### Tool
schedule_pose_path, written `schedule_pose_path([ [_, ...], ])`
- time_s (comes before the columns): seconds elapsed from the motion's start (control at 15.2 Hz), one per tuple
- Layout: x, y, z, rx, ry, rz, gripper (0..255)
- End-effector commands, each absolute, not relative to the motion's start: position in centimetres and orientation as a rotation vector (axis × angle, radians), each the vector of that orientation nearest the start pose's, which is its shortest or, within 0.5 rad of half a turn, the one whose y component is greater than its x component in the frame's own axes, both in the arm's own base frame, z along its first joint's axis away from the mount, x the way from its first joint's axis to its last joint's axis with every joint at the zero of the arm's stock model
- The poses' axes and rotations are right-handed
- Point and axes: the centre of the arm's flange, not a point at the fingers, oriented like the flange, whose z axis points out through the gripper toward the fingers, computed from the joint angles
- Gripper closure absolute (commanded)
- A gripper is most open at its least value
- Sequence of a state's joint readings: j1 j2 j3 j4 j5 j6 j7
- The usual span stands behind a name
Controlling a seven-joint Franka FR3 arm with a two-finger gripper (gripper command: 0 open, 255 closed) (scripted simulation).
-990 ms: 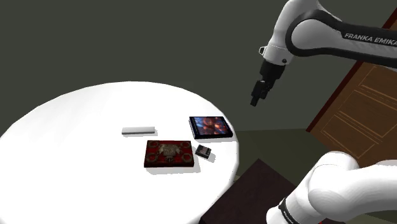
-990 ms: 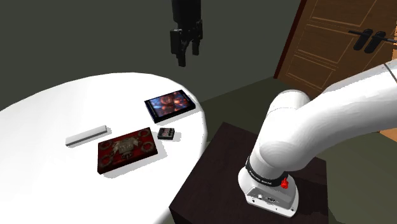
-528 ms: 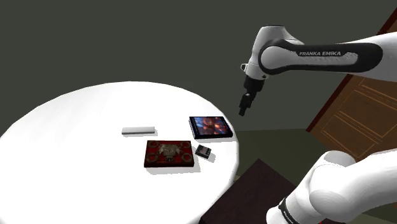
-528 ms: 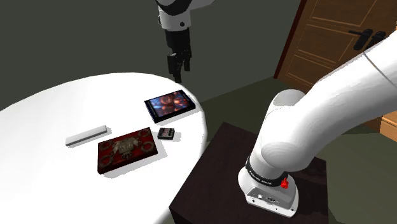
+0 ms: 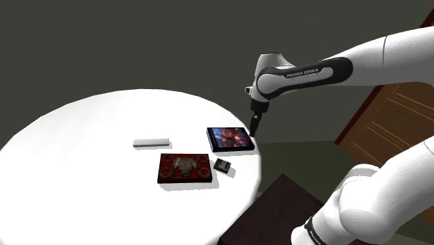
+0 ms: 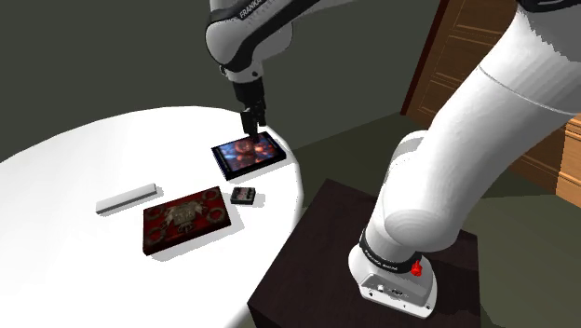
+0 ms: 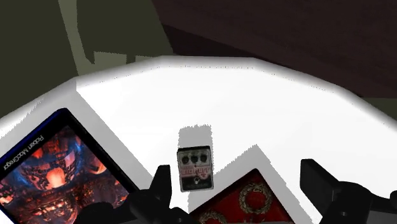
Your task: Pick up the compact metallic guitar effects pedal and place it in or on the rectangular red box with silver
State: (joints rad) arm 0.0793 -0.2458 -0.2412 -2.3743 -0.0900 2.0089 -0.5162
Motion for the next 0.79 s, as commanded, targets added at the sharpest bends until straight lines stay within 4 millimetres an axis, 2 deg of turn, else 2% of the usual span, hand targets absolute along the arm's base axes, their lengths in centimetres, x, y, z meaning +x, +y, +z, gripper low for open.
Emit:
schedule_pose_path([
  [0.0,45.6,-8.3,38.2,-3.029,-0.699,0.218,0],
  [0.73,52.5,-8.1,24.6,-2.889,-1.043,0.348,0],
])
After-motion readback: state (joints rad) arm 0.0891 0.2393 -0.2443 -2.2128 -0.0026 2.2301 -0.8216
